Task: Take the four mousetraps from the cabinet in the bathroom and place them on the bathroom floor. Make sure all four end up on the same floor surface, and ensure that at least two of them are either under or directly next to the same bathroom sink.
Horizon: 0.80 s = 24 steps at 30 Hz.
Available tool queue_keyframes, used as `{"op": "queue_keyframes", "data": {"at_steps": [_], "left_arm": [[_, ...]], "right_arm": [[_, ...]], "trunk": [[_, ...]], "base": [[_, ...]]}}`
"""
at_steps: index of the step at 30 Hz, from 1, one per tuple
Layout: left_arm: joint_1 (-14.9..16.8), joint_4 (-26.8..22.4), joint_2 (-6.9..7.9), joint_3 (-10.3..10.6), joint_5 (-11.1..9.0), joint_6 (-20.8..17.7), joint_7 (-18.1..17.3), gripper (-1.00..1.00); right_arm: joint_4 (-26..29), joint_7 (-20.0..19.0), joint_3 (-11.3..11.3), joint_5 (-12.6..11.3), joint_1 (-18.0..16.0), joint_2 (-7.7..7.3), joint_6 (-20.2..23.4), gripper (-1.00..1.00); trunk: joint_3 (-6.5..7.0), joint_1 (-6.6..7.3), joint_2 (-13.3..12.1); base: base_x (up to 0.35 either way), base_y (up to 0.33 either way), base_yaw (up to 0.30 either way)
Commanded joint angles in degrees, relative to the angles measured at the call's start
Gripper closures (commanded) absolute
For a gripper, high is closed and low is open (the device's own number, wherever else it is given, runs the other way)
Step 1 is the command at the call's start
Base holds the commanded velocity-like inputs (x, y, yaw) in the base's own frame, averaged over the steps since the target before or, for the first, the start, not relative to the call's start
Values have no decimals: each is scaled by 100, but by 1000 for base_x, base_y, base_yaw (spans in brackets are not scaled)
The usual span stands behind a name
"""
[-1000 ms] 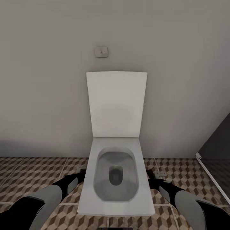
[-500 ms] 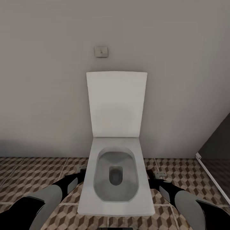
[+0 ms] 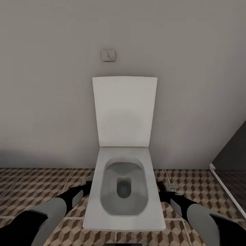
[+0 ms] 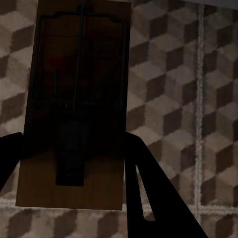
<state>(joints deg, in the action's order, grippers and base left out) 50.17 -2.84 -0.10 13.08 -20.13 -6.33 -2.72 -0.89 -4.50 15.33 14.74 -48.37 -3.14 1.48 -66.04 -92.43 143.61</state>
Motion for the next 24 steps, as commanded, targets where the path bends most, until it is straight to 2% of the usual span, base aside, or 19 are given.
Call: {"op": "queue_keyframes", "data": {"at_steps": [1,24], "left_arm": [[2,-6,2,47,-43,-26,-9,100],[2,-6,2,45,-43,-26,-9,100]], "right_arm": [[-8,-11,49,46,-6,-3,10,100],[-8,-15,49,46,-6,-3,12,100]], "trunk": [[-4,1,2],[-4,1,2]], "base": [[0,0,0],[0,0,0]]}}
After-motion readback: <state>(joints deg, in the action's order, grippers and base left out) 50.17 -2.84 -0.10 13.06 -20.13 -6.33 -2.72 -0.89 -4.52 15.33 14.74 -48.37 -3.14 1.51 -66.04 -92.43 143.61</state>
